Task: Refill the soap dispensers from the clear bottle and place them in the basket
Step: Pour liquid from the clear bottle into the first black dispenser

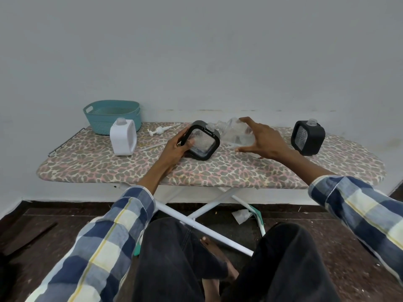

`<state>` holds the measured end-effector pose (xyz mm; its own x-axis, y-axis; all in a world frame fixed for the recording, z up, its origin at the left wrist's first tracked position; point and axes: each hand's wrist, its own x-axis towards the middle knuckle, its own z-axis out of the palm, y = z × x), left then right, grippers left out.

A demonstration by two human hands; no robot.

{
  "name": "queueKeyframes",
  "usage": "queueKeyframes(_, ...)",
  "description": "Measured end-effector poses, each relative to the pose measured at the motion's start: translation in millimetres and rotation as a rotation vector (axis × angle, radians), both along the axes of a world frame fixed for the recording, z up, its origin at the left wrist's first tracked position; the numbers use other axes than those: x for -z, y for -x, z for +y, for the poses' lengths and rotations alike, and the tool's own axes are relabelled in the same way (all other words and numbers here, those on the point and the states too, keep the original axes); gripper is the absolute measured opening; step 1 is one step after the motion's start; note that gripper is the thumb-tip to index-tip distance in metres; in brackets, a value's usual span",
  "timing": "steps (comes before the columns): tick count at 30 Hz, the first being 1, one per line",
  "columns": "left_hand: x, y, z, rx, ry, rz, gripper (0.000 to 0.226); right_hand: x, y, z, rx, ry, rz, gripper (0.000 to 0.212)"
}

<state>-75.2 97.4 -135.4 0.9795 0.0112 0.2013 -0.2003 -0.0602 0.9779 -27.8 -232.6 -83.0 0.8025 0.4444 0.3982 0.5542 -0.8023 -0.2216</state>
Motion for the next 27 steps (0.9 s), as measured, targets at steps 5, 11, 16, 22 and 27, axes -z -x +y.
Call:
queueKeyframes(5, -2, -5, -7, 0.044, 0.111, 0.034, 0.064, -5, 0, -2, 0.006, 0.009, -0.007, 0.092)
queueKeyframes(11, -1, -7, -11, 0.039, 0.132, 0.034, 0.06, -12, -1, -3, 0.022, 0.009, -0.017, 0.094)
queueKeyframes(16, 0, -5, -14, 0.001, 0.104, 0.012, 0.062, -17, -2, -4, 0.005, 0.042, -0.025, 0.096)
queueKeyframes(22, 2, -4, -14, 0.008, 0.121, 0.011, 0.064, -17, -3, -4, 0.013, 0.049, -0.027, 0.097)
queueKeyframes(27, 4, -5, -12, 0.014, 0.131, -0.006, 0.068, -18, 0, -4, -0.002, 0.041, -0.005, 0.095)
